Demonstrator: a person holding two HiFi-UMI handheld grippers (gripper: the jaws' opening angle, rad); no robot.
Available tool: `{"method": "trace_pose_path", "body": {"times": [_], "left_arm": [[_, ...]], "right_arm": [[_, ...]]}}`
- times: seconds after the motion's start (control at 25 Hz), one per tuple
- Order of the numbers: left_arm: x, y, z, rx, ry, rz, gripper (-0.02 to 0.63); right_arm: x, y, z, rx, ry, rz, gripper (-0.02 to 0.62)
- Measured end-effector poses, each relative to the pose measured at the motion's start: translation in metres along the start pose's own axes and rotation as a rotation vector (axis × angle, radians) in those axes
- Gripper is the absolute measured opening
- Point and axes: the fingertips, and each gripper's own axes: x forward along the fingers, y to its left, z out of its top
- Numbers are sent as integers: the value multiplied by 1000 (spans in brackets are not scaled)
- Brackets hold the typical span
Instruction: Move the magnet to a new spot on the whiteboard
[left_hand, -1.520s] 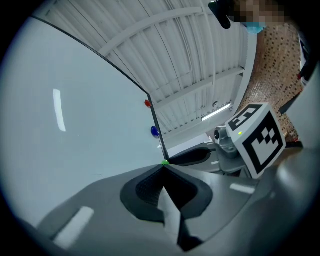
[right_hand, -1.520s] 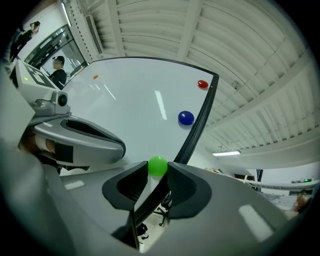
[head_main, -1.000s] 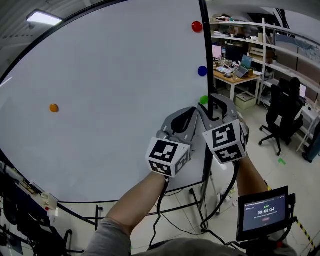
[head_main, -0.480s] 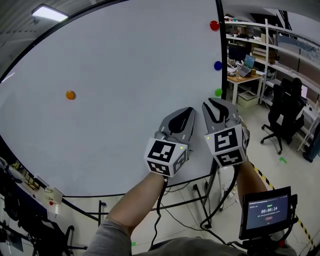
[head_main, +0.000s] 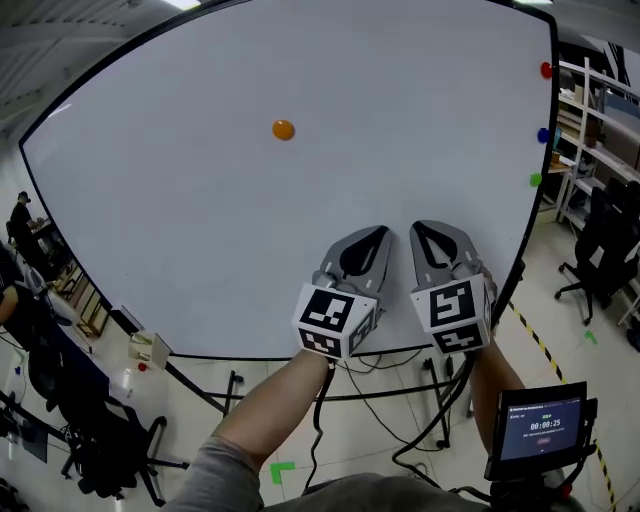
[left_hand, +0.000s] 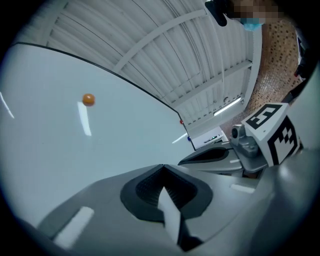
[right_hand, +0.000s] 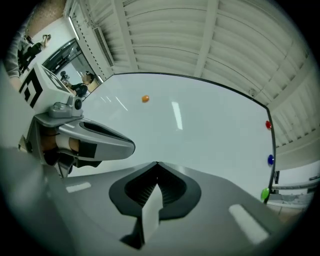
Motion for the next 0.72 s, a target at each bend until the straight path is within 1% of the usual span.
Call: {"method": "trace_pose_path", "body": {"times": [0.08, 0.24, 0.32, 0.48, 0.6, 0.72], "left_arm": [[-33, 26, -3, 0, 22, 25, 2], [-143, 109, -31, -5, 49, 63, 2], [-175, 132, -41, -9, 69, 82, 2], [-206, 149, -57, -25, 116, 117, 2], [-220, 154, -66, -29, 139, 129, 2], [-231, 160, -69, -32, 142, 140, 2]], "right_arm": [[9, 37, 14, 19, -3, 27, 8], [41, 171, 44, 41, 1, 73, 8], [49, 213, 49, 51, 7, 101, 8], [55, 255, 47, 71, 28, 158, 8], [57, 273, 44, 81, 43, 182, 8], [59, 286, 45, 81, 50, 192, 8]]}}
